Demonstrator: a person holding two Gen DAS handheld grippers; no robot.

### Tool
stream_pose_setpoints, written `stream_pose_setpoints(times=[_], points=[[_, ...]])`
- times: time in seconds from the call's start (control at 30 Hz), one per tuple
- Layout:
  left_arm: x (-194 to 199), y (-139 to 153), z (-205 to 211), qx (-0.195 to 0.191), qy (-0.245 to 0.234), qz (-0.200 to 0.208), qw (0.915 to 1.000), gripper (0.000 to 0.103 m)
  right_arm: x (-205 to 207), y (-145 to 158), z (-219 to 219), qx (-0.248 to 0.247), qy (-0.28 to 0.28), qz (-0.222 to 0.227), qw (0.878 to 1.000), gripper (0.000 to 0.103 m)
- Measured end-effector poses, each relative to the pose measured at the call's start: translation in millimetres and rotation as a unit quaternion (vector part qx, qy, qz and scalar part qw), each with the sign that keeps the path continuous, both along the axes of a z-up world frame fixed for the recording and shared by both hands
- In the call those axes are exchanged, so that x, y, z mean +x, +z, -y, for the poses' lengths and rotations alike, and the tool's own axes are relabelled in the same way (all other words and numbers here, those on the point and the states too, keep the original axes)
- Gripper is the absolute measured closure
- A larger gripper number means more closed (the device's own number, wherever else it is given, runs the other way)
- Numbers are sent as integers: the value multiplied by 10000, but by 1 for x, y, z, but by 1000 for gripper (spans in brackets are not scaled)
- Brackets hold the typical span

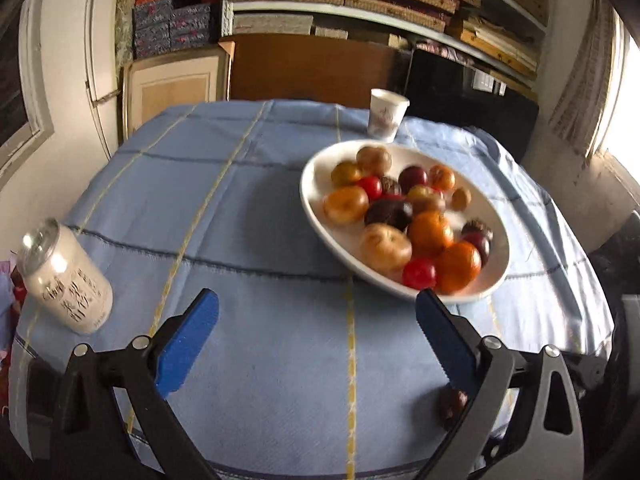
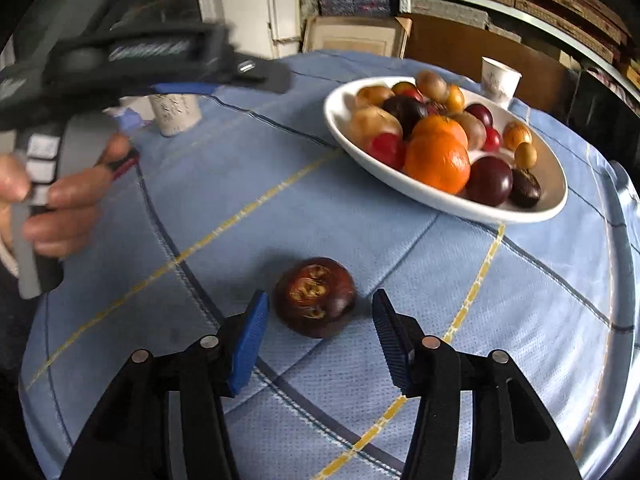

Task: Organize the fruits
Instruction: 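Grasp the last dark brown fruit on the cloth with the right gripper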

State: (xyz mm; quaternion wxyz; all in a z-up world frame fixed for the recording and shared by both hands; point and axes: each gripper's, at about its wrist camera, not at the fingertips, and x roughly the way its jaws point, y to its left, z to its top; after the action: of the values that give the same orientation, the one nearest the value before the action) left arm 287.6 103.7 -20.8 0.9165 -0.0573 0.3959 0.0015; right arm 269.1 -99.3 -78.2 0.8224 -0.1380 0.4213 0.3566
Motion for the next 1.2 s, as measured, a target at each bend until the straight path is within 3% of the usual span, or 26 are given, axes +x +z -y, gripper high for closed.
stream_pose_setpoints(times=[0.13,0.2,0.33,0.37,0.5,0.57,0.63,0.7,0.8,1.0,1.2], points=[[-5,-11,12,-542,-828,-273,9947,6,-3,0,1,-38,46,78,10000,50],[-10,-16,31,-611,-1382,-380,9878,9,-4,-2,0,-49,56,71,9999,50],[-12,-31,62,-495,-2090,-774,9736,60,-6,-1,1,-26,92,84,9999,50],[-11,-37,67,-475,-2187,-915,9703,67,-6,-1,2,-23,103,87,9999,50],[-16,-37,74,-444,-2442,-918,9643,68,-9,-2,0,-37,167,124,9998,51],[-21,-36,77,-529,-2646,-922,9585,69,-10,-1,-1,-29,224,139,9996,57],[-27,-36,86,-375,-2855,-929,9531,70,-11,0,-1,-16,228,143,9996,61],[-31,-38,91,-210,-2886,-889,9531,70,-14,-2,-4,-122,284,213,9993,61],[-30,-41,90,-370,-2907,-963,9512,70,-15,-2,-5,-169,290,267,9991,61],[-27,-33,92,-414,-2828,-826,9547,71,-16,7,-5,-108,223,430,9988,61],[-8,15,98,78,-2739,6,9617,74,14,48,-1,229,-48,963,9951,61]])
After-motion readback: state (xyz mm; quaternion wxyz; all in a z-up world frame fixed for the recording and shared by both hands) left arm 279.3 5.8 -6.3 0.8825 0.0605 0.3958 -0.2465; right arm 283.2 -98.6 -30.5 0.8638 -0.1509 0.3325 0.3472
